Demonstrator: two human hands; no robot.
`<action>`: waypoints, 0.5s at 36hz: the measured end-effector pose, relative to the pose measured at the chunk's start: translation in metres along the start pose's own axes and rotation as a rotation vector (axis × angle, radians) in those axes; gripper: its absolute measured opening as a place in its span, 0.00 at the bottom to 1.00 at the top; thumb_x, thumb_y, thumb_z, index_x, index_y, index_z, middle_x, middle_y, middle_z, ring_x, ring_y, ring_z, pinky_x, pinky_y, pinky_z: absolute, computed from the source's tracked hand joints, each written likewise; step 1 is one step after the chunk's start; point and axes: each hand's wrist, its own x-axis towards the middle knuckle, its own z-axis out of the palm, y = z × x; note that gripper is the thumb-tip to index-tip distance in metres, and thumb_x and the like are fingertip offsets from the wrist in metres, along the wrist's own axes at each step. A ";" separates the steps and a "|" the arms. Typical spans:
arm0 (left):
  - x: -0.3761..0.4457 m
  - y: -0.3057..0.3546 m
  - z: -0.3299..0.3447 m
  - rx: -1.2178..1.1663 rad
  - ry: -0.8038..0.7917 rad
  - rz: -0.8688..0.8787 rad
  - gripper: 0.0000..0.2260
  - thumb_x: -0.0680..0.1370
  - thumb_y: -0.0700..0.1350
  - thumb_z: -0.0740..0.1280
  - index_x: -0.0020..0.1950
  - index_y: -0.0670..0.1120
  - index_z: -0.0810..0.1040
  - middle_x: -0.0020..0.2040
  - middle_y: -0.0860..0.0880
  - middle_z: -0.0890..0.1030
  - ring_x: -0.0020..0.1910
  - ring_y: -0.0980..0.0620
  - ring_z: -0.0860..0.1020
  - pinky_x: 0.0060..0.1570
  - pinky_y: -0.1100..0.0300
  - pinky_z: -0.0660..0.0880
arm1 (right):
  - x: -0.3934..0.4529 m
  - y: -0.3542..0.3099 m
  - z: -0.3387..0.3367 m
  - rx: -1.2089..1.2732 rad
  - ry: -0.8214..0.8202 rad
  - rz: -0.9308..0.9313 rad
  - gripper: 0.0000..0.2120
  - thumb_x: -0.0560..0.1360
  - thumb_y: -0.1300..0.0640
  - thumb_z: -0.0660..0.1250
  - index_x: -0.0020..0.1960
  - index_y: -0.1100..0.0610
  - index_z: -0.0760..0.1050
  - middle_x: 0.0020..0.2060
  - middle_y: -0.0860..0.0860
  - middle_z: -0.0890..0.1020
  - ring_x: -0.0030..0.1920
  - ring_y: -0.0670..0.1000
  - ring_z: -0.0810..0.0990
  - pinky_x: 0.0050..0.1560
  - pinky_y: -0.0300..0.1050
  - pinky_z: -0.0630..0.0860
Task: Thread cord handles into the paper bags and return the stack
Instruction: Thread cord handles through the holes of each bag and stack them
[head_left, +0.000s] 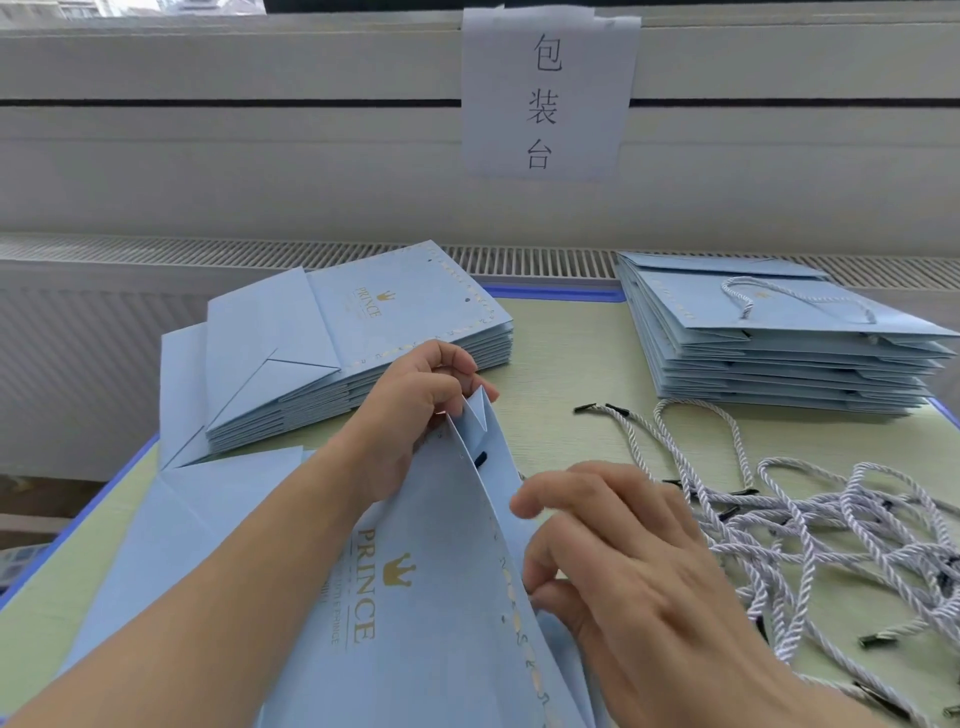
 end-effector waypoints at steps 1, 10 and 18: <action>0.000 0.000 0.000 -0.004 0.007 -0.003 0.18 0.56 0.35 0.57 0.44 0.44 0.72 0.33 0.50 0.82 0.40 0.51 0.75 0.40 0.58 0.68 | 0.001 0.002 -0.003 0.044 -0.015 -0.016 0.05 0.70 0.55 0.61 0.41 0.48 0.64 0.48 0.40 0.75 0.49 0.44 0.72 0.47 0.38 0.64; -0.001 0.001 -0.001 -0.020 -0.006 -0.023 0.14 0.63 0.32 0.57 0.45 0.44 0.71 0.36 0.49 0.82 0.37 0.52 0.75 0.36 0.60 0.69 | 0.008 0.024 -0.031 0.724 -0.490 0.097 0.03 0.75 0.51 0.63 0.44 0.47 0.74 0.39 0.40 0.78 0.39 0.41 0.74 0.42 0.32 0.69; 0.000 0.000 -0.001 -0.036 -0.009 -0.019 0.18 0.56 0.35 0.56 0.44 0.44 0.72 0.36 0.49 0.82 0.37 0.51 0.74 0.39 0.57 0.69 | 0.018 0.049 -0.019 0.608 -0.106 0.369 0.12 0.71 0.40 0.62 0.47 0.44 0.80 0.38 0.46 0.81 0.35 0.50 0.76 0.37 0.41 0.71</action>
